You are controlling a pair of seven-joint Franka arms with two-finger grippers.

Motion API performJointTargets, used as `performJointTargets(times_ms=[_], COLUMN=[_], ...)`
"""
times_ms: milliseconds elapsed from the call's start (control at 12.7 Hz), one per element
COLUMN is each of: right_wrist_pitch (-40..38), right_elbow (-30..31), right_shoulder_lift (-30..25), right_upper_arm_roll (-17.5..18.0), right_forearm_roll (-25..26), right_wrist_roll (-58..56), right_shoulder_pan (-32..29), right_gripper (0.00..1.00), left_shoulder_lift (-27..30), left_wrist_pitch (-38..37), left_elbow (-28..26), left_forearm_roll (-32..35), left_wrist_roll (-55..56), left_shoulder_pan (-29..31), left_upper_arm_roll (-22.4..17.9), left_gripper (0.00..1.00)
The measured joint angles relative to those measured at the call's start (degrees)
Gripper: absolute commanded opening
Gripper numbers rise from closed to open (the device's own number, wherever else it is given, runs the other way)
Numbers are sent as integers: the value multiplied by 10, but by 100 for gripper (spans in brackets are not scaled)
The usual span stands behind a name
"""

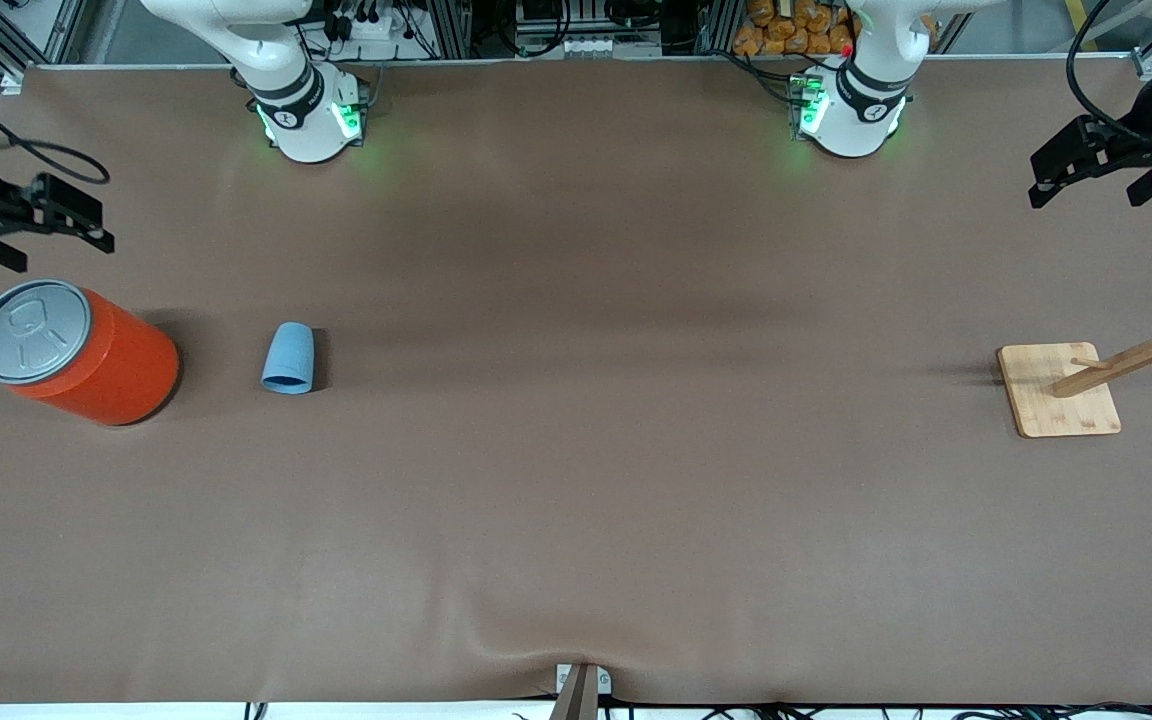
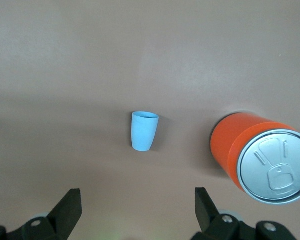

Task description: Flip cup

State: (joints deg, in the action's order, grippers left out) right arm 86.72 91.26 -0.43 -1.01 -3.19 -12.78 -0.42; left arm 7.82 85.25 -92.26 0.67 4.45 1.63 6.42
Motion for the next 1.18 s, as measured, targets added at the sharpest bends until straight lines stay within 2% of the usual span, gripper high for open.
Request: performJointTargets(times_ms=[471, 785, 1178], right_wrist_pitch=[25, 162, 338], right_elbow=[8, 129, 289], right_shoulder_lift=[108, 133, 135], right_upper_arm_roll=[-3, -4, -2], right_forearm_roll=[0, -7, -57], right_wrist_roll=[-1, 3, 4], right_shoulder_pan=[-1, -6, -20], right_gripper=[100, 100, 100], left_shoulder_lift=[-8, -8, -10], left_wrist_pitch=[-4, -4, -4], left_elbow=[0, 0, -1], left_forearm_roll=[0, 0, 0], left_wrist_roll=[1, 1, 1], left_shoulder_pan=[0, 0, 0], left_upper_arm_roll=[0, 0, 1], left_gripper=[100, 100, 100])
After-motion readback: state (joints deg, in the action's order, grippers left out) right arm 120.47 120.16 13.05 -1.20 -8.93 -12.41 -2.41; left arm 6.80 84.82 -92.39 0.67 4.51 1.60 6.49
